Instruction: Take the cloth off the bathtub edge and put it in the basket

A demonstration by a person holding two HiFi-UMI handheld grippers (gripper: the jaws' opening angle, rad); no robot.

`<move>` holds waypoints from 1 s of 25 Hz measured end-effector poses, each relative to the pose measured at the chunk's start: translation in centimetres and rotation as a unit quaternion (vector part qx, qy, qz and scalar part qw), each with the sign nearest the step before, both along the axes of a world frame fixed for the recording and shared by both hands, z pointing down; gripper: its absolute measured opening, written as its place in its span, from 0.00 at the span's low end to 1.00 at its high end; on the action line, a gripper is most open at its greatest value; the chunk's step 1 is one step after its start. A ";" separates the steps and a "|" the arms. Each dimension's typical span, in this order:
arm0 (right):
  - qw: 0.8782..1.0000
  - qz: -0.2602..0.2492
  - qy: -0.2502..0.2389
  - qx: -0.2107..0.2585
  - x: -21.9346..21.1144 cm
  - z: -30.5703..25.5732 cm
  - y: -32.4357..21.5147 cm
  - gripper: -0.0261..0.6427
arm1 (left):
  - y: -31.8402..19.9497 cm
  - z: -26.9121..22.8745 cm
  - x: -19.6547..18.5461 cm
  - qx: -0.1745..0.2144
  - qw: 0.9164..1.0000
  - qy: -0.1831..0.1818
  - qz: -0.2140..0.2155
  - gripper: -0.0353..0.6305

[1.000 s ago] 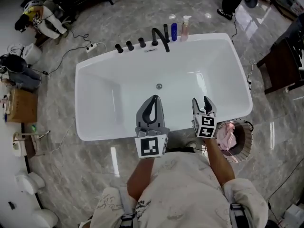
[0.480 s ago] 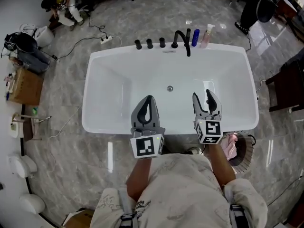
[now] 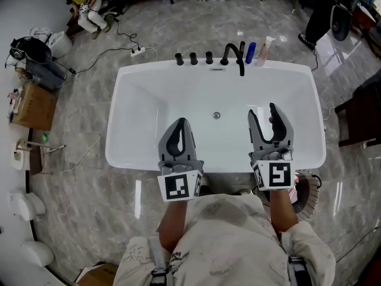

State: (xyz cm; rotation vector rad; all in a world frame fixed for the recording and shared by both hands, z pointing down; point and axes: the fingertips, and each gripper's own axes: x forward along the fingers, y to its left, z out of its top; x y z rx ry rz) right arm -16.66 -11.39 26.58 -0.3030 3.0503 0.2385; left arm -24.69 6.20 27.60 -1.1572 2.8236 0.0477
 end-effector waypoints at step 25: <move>1.000 0.008 -0.025 -0.004 1.9 -2.5 -0.3 0.02 | 1.0 -1.6 0.7 0.009 1.000 -0.019 -0.013 0.06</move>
